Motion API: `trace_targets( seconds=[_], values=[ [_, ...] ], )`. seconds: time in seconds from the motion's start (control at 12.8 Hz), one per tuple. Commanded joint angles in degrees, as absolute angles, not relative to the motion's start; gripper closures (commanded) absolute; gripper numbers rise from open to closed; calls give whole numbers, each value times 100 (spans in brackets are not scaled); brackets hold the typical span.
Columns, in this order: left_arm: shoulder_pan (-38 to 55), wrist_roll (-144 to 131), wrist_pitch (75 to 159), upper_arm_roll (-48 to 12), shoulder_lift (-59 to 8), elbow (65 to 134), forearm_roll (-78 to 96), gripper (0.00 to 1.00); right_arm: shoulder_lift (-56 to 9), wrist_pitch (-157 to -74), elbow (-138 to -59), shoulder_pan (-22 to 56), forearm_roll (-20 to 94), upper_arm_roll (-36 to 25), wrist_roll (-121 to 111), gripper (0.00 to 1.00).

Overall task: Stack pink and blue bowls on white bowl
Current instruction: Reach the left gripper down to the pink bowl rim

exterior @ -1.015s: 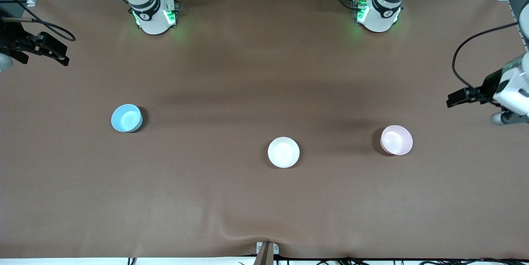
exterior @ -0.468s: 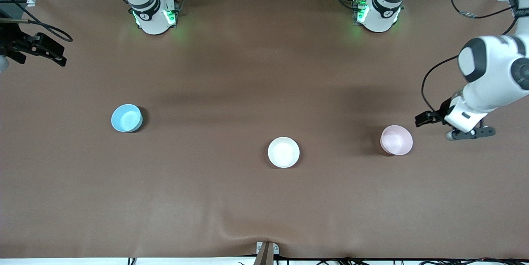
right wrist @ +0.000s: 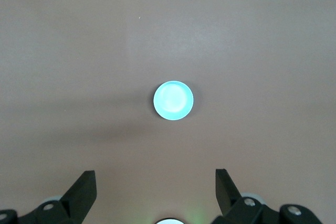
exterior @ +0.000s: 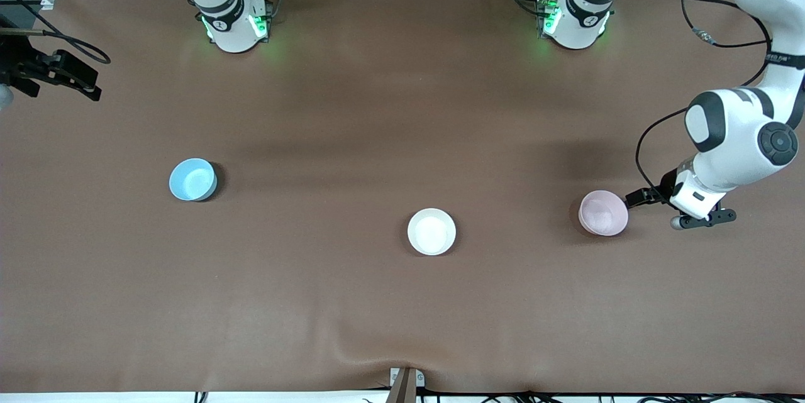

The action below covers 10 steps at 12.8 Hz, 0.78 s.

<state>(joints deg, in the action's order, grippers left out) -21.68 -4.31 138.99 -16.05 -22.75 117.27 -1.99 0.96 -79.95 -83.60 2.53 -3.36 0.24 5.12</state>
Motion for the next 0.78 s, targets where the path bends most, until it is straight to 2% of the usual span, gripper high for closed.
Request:
trace_targets(
  seconds=[0.0, 0.31, 0.39, 0.55, 0.62, 0.7],
  values=[
    [-2197, -378, 13975, -1661, -2469, 11602, -237, 0, 70, -7928, -8297, 220, -387, 62, 580, 0],
    [-2092, -369, 13975, -1670, -2697, 11435, -237, 14, 62, -7980, -8288, 185, -387, 62, 580, 0],
    [-2083, -369, 13975, -1670, -2820, 11374, -246, 21, 70, -7963, -8288, 193, -387, 62, 580, 0],
    [-2074, -360, 13975, -1670, -3023, 11233, -246, 41, 62, -7989, -8288, 185, -387, 62, 580, 0],
    [-2066, -360, 13975, -1679, -3041, 11224, -246, 55, 53, -7998, -8288, 185, -387, 62, 580, 0],
    [-2048, -360, 13975, -1687, -3058, 11224, -246, 75, 53, -8007, -8288, 185, -378, 62, 580, 0]
  ],
)
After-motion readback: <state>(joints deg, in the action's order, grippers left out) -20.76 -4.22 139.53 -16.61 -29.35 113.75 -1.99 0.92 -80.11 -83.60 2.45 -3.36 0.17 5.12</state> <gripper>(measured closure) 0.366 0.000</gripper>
